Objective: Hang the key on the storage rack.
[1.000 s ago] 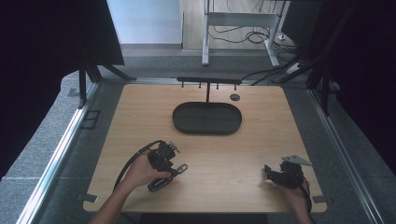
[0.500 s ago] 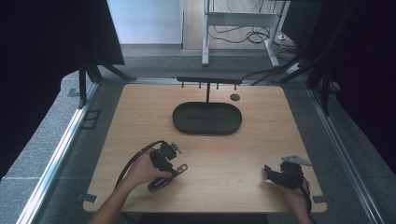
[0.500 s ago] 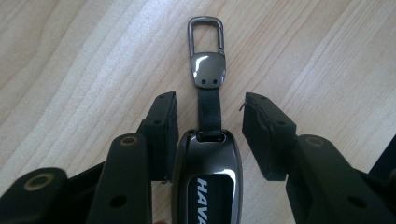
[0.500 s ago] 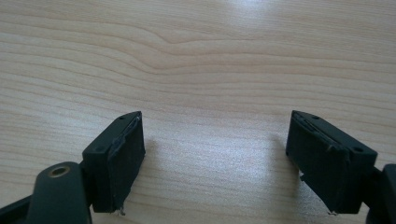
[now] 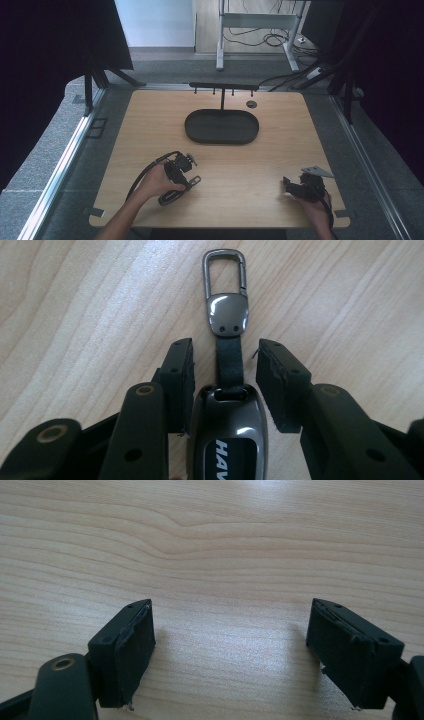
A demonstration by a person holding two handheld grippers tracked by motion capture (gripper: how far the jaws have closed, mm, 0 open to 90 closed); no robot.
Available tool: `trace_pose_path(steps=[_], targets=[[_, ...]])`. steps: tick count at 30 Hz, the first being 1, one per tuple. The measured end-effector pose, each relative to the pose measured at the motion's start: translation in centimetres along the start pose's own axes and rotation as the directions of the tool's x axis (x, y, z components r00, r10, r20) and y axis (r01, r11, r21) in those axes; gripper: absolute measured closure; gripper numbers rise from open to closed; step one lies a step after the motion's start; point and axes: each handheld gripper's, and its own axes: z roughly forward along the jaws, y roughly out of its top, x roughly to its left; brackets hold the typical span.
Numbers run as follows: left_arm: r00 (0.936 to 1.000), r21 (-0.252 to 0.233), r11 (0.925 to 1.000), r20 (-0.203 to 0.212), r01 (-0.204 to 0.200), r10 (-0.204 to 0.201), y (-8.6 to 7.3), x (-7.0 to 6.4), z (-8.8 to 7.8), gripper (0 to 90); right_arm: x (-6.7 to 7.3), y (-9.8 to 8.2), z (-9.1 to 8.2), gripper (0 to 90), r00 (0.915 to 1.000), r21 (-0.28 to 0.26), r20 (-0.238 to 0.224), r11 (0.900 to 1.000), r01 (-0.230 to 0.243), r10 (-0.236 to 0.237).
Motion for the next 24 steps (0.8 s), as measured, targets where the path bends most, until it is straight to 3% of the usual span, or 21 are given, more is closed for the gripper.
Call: trace_pose_path(steps=[8,13,20,24], targets=[[0.9995,0.041,0.9988,-0.017,-0.026,0.027,0.52,-0.15,0.42,62.9,0.00,0.00,0.00,19.4,1.0000,0.000,0.000,1.000,0.000,0.000],[0.9994,0.038,0.9989,-0.023,-0.026,0.027,0.54,-0.14,0.49,65.2,0.00,0.00,0.00,19.4,1.0000,0.000,0.000,1.000,0.000,0.000],[0.9958,0.048,0.9977,-0.075,-0.049,0.052,0.61,-0.79,0.59,69.2,-0.01,-0.01,-0.02,19.4,1.0000,0.001,-0.001,1.000,-0.001,0.001],[0.9955,0.043,0.9975,-0.075,-0.056,0.059,0.59,-0.99,0.60,72.7,0.00,-0.01,-0.01,19.4,1.0000,0.000,0.000,1.000,-0.001,0.001]])
